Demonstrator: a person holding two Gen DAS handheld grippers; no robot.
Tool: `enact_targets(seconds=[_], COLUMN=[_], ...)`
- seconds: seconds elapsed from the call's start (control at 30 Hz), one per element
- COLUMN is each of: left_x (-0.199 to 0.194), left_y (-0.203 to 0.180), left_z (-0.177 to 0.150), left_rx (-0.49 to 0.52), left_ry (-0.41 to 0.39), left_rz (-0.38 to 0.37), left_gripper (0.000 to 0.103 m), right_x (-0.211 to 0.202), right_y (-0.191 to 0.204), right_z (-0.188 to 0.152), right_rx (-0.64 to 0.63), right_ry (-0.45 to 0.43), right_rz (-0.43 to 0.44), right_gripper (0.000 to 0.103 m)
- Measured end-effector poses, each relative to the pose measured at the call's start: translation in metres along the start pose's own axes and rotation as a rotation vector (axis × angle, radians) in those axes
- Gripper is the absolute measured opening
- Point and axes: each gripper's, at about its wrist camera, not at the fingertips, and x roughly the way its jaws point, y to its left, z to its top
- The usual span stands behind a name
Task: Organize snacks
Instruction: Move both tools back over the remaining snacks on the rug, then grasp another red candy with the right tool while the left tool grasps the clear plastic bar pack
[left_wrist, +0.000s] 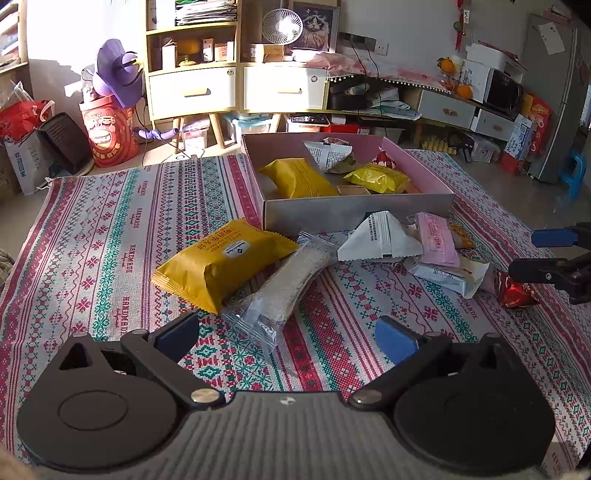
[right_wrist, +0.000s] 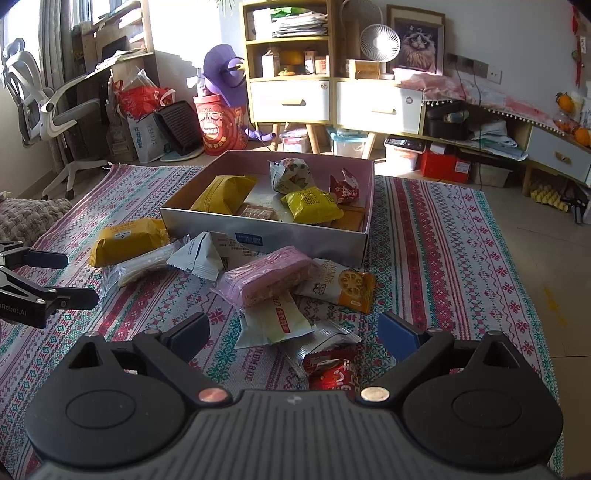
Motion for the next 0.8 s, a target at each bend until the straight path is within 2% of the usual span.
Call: enact_targets(seconds=[0.23, 0.43, 0.67, 0.8], left_x=[0.014, 0.027, 0.04, 0.04], left_y=[0.011, 0.011, 0.017, 0.019], left_z=[-0.003, -0.004, 0.005, 0.01], left_rx=[-0.031, -0.019, -0.032, -0.038], left_ry=[-0.011, -0.017, -0.019, -0.024], left_rz=[-0.008, -0.02, -0.019, 0.001], left_gripper=[0.103, 0.103, 0.097, 0.095], right_x=[0.012, 0.023, 0.021, 0.021], right_y=[-0.003, -0.01, -0.008, -0.008], right_z=[-0.024, -0.037, -0.037, -0.036], right_rx=[-0.062, -0.015, 0.006, 0.002], right_ry=[0.056, 0.111, 0.09, 0.087], right_rz=[-0.041, -0.062, -0.07, -0.061], right_gripper=[0.091, 0.084, 0.08, 0.074])
